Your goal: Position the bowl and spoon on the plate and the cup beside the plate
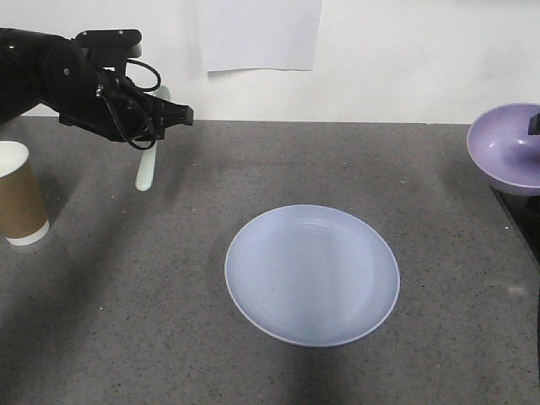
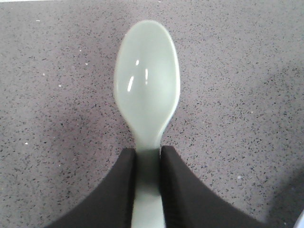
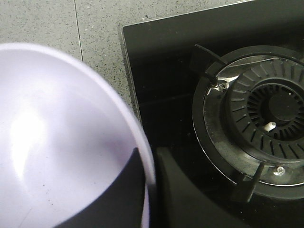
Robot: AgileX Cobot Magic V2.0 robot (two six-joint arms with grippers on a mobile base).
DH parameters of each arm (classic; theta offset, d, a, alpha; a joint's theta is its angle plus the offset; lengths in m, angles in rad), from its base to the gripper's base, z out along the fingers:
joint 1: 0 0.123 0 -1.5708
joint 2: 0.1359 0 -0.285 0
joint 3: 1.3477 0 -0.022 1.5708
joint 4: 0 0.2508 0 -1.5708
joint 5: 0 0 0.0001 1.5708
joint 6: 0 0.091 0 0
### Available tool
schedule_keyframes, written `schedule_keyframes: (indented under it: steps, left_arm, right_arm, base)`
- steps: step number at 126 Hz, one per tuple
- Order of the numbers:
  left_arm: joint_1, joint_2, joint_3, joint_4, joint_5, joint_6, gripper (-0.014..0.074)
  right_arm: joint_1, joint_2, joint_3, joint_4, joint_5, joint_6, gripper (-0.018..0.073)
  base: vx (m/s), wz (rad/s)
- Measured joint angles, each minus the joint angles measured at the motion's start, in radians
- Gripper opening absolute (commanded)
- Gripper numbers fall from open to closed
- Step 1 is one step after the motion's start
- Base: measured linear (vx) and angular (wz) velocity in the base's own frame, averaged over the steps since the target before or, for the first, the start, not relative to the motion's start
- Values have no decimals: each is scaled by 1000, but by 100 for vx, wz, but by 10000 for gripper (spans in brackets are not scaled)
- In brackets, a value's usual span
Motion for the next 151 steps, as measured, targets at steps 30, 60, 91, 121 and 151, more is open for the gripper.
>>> schedule_keyframes:
  steps: [30, 60, 91, 121, 151]
  left_arm:
    - [0, 0, 0, 0, 0, 0, -6]
    - [0, 0, 0, 0, 0, 0, -6]
    - [0, 0, 0, 0, 0, 0, -6]
    - [0, 0, 0, 0, 0, 0, -6]
    - [0, 0, 0, 0, 0, 0, -6]
  right_arm:
    - [0, 0, 0, 0, 0, 0, -7]
    - [0, 0, 0, 0, 0, 0, -7]
    - [0, 0, 0, 0, 0, 0, -7]
    - [0, 0, 0, 15, -25, -1, -7]
    - [0, 0, 0, 183, -24, -176, -5]
  base:
    - [0, 0]
    - [0, 0]
    - [0, 0]
    - [0, 0]
    - [0, 0]
